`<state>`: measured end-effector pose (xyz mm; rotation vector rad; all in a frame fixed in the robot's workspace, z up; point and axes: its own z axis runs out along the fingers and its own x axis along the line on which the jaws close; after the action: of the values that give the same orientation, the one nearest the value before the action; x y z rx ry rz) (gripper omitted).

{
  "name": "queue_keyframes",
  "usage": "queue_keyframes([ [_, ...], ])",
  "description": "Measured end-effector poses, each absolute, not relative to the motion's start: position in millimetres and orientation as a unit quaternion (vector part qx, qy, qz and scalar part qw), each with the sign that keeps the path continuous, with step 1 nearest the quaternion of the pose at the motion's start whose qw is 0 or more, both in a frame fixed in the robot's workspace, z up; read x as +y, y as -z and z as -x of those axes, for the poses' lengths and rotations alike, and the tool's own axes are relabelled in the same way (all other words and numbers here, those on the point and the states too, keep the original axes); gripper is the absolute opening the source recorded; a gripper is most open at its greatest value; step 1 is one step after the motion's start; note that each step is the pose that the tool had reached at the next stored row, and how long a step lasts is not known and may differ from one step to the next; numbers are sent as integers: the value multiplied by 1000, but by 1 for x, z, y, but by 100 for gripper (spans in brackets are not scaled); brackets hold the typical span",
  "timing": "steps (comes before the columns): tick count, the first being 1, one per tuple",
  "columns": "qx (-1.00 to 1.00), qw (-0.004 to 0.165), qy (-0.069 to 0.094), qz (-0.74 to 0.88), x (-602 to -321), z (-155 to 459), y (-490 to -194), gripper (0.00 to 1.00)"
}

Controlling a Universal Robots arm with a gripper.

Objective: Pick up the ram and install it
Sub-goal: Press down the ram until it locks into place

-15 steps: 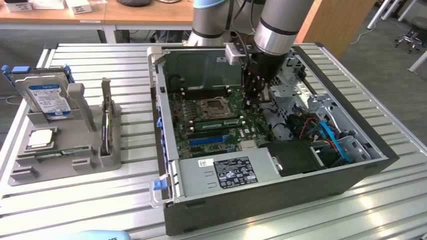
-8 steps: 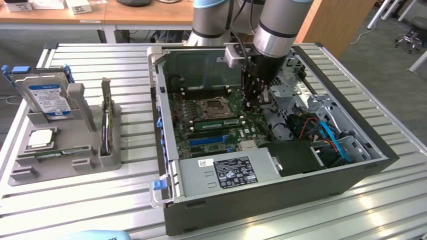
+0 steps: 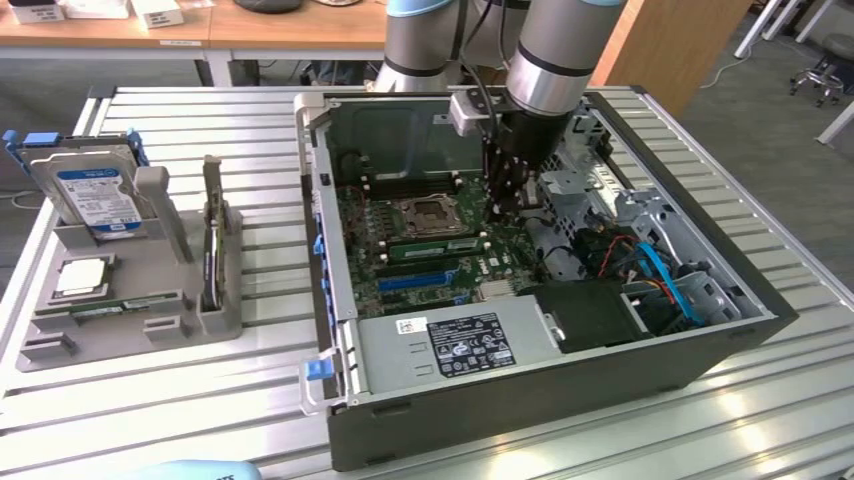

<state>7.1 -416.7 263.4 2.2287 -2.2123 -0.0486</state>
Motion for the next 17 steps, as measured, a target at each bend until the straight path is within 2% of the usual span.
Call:
queue_keyframes([
  [17,-704,0,15,-710,-417,-7,-248,10],
])
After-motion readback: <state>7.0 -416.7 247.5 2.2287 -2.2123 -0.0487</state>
